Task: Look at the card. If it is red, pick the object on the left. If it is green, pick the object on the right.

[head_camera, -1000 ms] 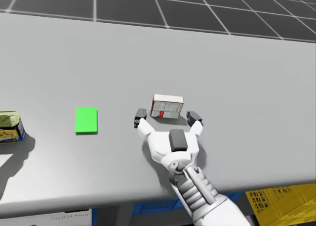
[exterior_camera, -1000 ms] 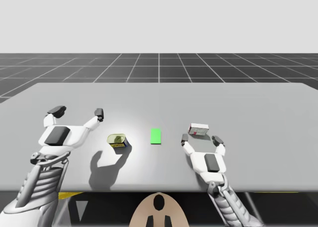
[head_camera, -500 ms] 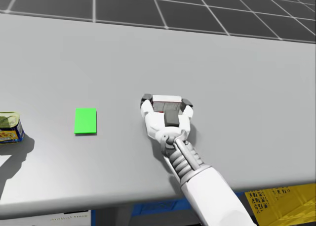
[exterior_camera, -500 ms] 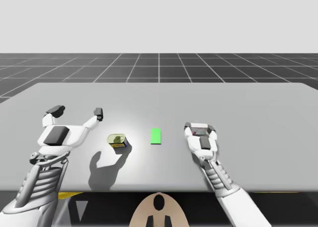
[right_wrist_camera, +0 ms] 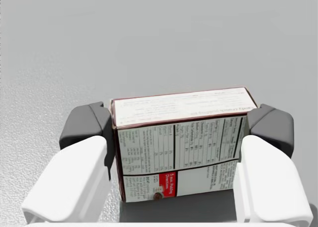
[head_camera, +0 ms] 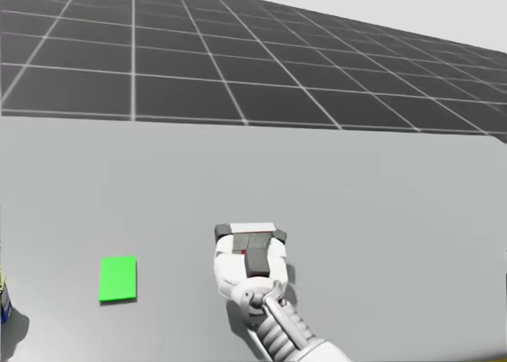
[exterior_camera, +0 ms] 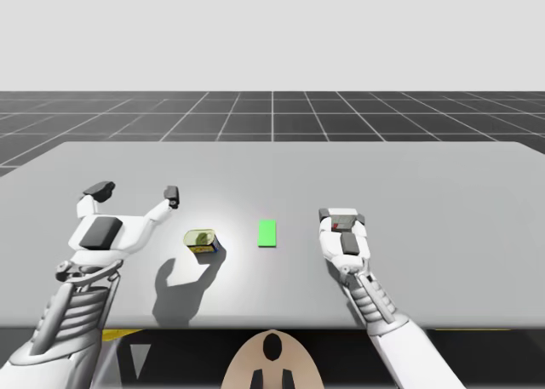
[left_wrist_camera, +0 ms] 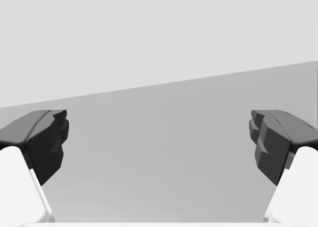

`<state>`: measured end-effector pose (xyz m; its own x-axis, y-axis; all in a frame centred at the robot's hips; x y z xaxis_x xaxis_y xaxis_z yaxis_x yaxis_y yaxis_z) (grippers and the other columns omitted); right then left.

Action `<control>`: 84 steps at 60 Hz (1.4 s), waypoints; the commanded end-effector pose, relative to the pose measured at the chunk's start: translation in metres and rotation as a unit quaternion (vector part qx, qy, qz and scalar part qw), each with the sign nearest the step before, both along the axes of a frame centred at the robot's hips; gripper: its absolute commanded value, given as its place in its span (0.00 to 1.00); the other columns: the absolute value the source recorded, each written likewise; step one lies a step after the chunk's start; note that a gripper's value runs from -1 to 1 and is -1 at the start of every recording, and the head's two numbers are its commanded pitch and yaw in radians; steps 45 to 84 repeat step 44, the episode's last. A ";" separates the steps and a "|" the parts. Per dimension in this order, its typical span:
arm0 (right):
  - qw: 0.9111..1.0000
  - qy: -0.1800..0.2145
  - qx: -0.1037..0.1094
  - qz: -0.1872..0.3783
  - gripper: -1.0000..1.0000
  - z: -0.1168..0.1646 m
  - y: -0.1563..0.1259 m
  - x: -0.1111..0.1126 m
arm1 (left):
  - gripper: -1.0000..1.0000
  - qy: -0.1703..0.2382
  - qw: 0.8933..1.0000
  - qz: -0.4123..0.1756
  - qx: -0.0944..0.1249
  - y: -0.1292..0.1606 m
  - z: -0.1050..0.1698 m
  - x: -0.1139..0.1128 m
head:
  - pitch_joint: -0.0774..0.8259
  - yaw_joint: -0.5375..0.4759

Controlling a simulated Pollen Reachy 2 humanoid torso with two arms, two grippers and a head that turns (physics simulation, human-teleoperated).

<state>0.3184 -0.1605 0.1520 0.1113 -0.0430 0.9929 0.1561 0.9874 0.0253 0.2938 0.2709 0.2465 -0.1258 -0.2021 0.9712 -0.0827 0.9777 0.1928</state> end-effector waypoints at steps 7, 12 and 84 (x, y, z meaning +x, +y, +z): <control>0.999 0.030 0.042 -0.003 1.00 -0.015 0.019 -0.009 | 0.00 0.003 1.000 0.000 0.003 -0.002 -0.002 0.000 | 0.48 0.20; 0.999 0.023 0.044 0.003 1.00 -0.004 0.020 -0.011 | 0.00 0.003 1.000 0.000 0.003 -0.002 -0.002 0.000 | 0.48 0.19; 0.980 -0.184 0.025 0.071 1.00 0.194 0.013 -0.033 | 0.00 0.008 1.000 0.007 -0.004 0.000 -0.003 0.001 | 0.44 0.17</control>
